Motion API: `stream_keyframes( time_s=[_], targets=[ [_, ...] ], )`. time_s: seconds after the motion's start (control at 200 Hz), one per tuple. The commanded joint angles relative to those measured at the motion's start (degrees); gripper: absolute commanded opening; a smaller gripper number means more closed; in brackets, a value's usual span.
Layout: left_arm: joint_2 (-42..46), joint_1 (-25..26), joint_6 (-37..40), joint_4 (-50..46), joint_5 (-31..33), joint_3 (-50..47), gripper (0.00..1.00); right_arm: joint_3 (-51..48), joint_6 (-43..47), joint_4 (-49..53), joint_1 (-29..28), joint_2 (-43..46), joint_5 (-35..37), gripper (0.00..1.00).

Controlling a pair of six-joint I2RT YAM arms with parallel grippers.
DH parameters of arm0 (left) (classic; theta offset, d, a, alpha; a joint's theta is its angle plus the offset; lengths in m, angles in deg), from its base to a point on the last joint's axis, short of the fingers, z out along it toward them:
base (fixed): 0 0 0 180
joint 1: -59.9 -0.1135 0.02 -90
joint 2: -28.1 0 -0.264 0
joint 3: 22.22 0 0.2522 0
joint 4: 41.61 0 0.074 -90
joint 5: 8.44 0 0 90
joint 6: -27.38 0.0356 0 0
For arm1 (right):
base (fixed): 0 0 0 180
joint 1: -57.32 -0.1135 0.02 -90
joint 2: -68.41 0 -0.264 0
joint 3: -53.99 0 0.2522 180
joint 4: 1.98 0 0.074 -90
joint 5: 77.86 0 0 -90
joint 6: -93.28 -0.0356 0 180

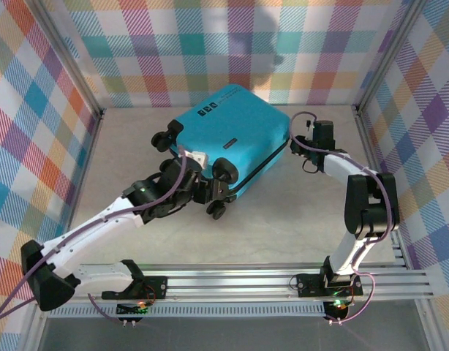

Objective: Pack the luggage

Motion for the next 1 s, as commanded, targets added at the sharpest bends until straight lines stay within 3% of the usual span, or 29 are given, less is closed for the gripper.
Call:
stream_keyframes(
  time_s=[0.0,0.225,0.325,0.415,0.56,0.695,0.82,0.995],
  targets=[
    [2.2,-0.7,-2.9,-0.4,1.4,-0.5,0.69,0.2,-0.5,0.3,2.2,2.8,3.9,0.24],
    [4.5,-0.7,-4.9,-1.4,3.9,0.5,0.86,2.5,0.1,2.1,2.2,4.3,2.1,0.41],
    [3.6,-1.0,-6.4,-1.2,4.8,1.2,0.9,4.8,-0.5,3.0,2.2,4.6,-0.3,0.53],
    [2.7,-1.8,-8.3,0.8,4.4,1.1,1.0,7.1,-1.3,3.5,2.2,4.8,-4.4,0.63],
    [1.0,-4.6,-9.4,4.2,4.0,1.6,1.0,12.2,-2.5,5.4,2.2,3.6,-10.3,0.75],
    [-1.1,-9.0,-9.6,7.6,-0.4,2.1,1.0,20.0,-2.8,7.9,2.2,-1.8,-19.2,0.88],
    [-3.6,-12.3,-9.4,9.8,-4.3,2.9,1.0,31.5,-2.0,14.1,2.2,-11.6,-29.3,0.91],
    [-8.0,-15.0,-9.0,11.7,-7.9,5.6,1.0,37.4,-1.3,15.7,2.1,-18.4,-34.3,0.92]
  ],
)
